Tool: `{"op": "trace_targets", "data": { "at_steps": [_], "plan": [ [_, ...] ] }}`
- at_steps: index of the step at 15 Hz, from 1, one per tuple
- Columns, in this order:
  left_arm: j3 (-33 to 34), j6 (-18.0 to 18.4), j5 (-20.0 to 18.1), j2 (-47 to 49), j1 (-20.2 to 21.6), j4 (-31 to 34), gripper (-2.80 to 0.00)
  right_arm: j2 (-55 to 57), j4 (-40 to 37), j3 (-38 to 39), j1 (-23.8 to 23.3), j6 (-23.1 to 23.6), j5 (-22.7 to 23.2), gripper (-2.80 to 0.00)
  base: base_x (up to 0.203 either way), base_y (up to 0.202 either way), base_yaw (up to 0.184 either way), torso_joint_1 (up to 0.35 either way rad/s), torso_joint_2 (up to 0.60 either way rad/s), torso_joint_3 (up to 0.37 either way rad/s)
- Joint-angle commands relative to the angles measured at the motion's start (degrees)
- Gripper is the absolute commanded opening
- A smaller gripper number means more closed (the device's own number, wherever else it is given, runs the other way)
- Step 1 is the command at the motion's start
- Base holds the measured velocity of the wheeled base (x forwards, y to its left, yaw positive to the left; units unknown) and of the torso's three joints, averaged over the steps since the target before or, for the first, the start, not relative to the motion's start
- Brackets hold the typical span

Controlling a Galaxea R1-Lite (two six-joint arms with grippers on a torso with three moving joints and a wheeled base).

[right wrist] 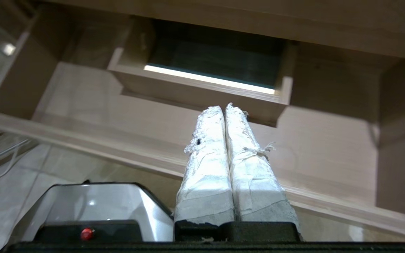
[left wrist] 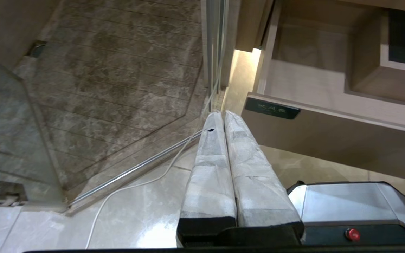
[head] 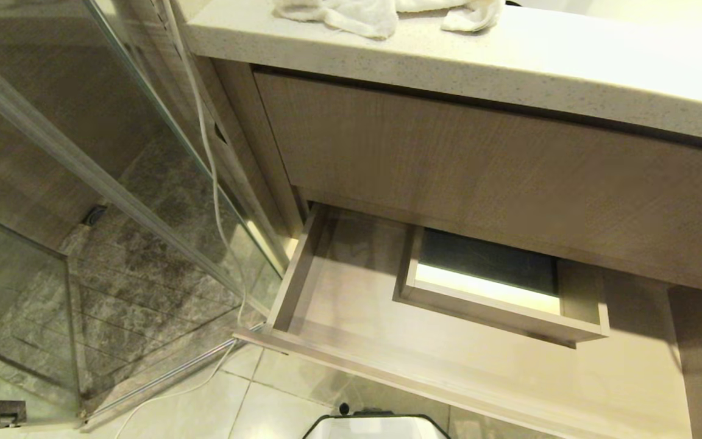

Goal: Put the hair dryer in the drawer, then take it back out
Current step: Pick up the hairdryer

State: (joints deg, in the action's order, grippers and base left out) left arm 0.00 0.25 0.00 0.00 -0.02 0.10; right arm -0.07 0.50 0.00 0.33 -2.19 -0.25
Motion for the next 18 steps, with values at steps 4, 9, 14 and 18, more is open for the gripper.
{"op": "trace_targets", "data": {
  "at_steps": [4, 9, 14, 18],
  "plan": [
    [0.1, 0.0, 0.0, 0.0, 0.0, 0.0, -2.8, 0.0, 0.0, 0.1, 0.0, -0.2, 0.0, -2.8, 0.0, 0.0, 0.0, 0.0, 0.0, 0.0],
    [0.0, 0.0, 0.0, 0.0, 0.0, 0.0, -2.8, 0.0, 0.0, 0.1, 0.0, -0.2, 0.0, -2.8, -0.002, 0.015, -0.07, 0.004, 0.0, 0.001],
    [0.1, 0.0, 0.0, 0.0, 0.0, 0.0, -2.8, 0.0, 0.0, 0.1, 0.0, -0.1, 0.0, -2.8, -0.001, 0.015, -0.131, 0.003, 0.0, 0.004],
    [0.1, 0.0, 0.0, 0.0, 0.0, 0.0, -2.8, 0.0, -0.1, 0.1, 0.0, 0.4, 0.1, -2.8, 0.0, 0.0, 0.0, 0.0, 0.0, 0.0]
  ]
}}
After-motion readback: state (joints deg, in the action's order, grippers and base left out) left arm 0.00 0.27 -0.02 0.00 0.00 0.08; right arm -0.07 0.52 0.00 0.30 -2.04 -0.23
